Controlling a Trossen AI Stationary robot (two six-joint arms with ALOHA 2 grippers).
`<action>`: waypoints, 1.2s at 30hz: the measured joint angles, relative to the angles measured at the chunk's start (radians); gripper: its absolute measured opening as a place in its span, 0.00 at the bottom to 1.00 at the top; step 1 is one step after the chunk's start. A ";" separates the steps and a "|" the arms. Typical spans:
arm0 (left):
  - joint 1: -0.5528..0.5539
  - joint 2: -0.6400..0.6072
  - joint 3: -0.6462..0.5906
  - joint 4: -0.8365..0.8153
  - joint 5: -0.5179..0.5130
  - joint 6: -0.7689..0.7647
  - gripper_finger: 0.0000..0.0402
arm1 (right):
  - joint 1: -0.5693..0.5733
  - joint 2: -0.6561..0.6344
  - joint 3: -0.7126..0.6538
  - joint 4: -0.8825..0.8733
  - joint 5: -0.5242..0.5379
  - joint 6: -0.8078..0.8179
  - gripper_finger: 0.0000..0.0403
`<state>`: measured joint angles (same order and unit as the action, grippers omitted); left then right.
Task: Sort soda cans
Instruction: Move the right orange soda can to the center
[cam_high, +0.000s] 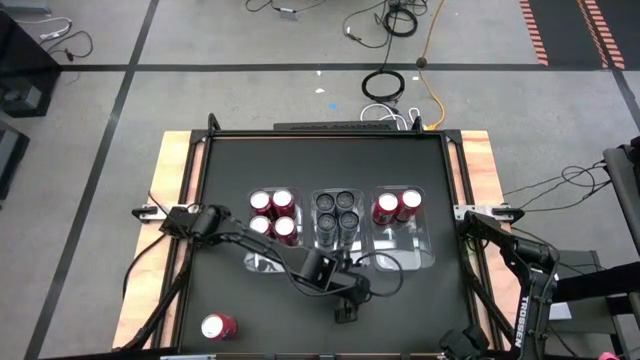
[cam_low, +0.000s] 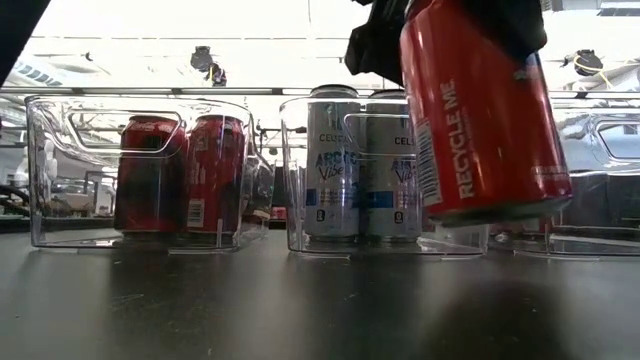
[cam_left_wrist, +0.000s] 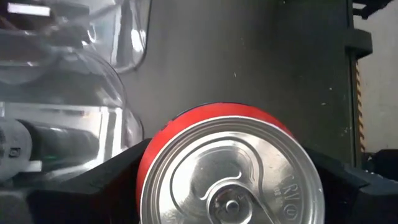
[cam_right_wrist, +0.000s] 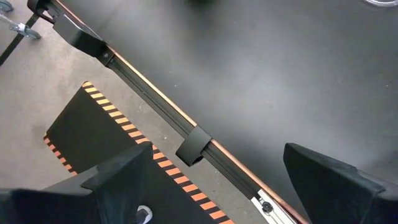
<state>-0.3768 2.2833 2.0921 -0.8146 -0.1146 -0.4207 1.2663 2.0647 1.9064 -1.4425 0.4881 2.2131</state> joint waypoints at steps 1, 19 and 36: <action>-0.001 0.000 -0.003 0.001 0.001 -0.013 0.81 | 0.000 0.000 0.000 0.000 0.000 0.000 0.88; 0.003 0.014 -0.036 0.025 0.039 -0.098 0.81 | 0.006 0.000 0.000 0.001 0.000 0.000 0.88; 0.002 0.009 -0.032 0.014 0.047 -0.096 0.97 | 0.005 0.000 0.000 0.000 -0.001 0.000 0.88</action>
<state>-0.3748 2.2921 2.0603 -0.8005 -0.0677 -0.5171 1.2718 2.0644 1.9064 -1.4422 0.4876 2.2131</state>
